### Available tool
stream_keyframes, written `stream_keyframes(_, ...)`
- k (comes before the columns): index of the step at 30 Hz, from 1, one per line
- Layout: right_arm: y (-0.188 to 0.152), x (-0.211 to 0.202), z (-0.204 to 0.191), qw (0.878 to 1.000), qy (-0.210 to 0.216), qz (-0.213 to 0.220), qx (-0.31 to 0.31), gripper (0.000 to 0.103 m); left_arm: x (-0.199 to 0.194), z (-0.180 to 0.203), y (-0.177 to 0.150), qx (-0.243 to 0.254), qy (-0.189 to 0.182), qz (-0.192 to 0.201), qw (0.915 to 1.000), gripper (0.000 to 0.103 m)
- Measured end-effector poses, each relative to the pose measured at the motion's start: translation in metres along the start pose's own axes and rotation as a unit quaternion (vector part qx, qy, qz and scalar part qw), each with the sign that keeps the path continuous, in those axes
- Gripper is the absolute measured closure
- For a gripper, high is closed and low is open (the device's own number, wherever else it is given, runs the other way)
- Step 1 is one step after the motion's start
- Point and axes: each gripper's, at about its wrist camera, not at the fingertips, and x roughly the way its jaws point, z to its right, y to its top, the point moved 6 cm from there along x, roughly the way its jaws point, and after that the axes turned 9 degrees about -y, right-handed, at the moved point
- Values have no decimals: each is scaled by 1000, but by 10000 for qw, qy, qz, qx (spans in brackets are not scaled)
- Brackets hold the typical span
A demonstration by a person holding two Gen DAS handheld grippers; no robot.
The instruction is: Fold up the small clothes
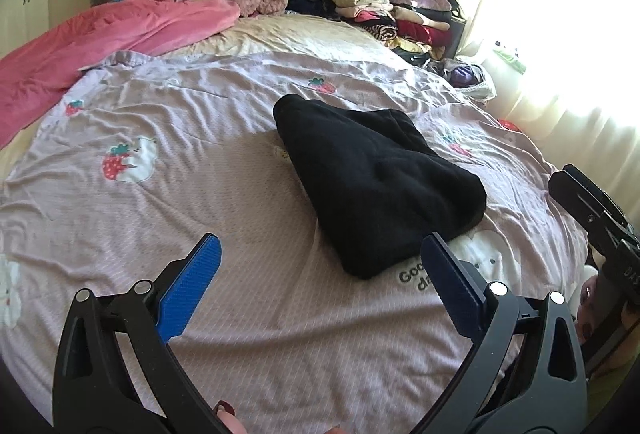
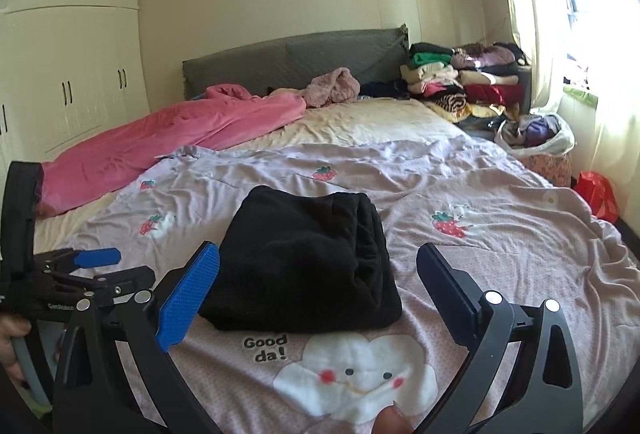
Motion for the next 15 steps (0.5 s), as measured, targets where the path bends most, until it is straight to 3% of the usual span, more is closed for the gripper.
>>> stream_keyframes(5, -17, -12, -6, 10000, -67, -44, -7, 5, -14, -2, -12, -26, 36, 16, 10000, 9)
stream_keyframes(15, -79, -2, -13, 9966, -247, -755, -201, 5, -2, -24, -53, -109, 223, -362, 9990, 9)
